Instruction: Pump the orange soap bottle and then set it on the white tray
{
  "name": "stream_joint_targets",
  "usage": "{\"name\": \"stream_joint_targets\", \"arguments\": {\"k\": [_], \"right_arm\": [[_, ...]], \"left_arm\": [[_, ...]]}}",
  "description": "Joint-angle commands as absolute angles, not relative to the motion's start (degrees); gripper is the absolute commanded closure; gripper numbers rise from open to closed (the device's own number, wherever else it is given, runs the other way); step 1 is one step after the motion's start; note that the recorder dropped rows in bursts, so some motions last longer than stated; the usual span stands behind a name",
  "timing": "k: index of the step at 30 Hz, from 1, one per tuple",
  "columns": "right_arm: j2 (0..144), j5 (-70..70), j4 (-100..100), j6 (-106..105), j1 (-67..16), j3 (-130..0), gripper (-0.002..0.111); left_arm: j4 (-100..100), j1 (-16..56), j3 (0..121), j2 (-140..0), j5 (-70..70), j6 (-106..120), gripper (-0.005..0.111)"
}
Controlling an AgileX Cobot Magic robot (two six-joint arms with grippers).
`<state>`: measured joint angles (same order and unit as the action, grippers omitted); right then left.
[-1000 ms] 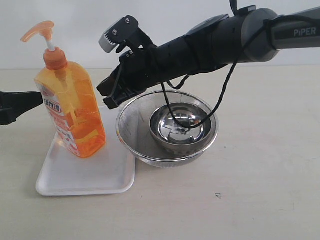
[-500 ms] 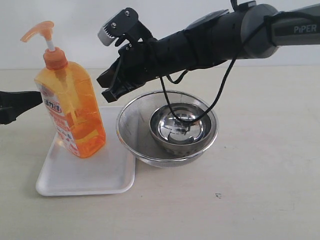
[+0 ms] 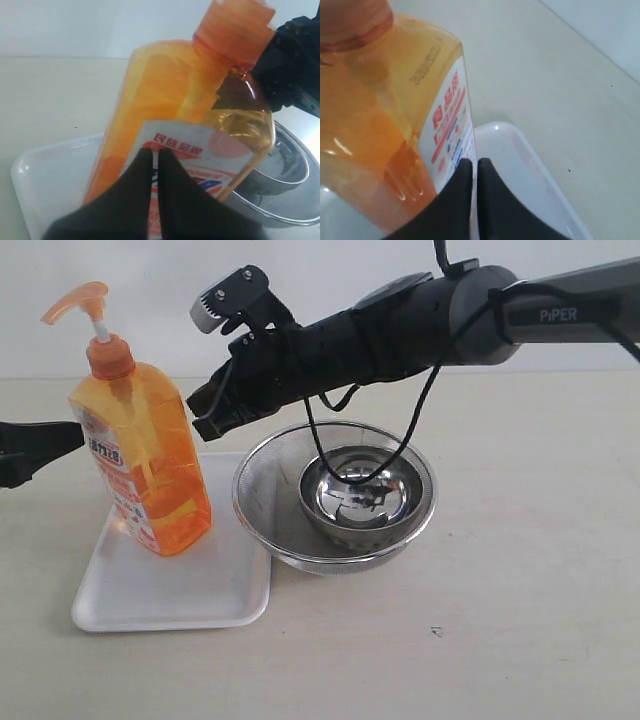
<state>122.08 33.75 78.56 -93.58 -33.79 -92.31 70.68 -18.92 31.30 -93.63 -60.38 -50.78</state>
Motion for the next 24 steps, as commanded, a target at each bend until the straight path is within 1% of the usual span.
{"name": "stream_joint_targets", "arguments": {"k": [1,24], "right_arm": [[122.7,36.3,78.5,-92.9,-33.7,-92.7,0.108],[122.7,40.9,76.0,-90.3,-33.7,-92.7,0.108]], "left_arm": [[69.7,-18.6,31.6,-93.8,-60.3,-50.5,0.102],[69.7,-18.6,33.3,-94.5,-60.3,-50.7,0.102]]}}
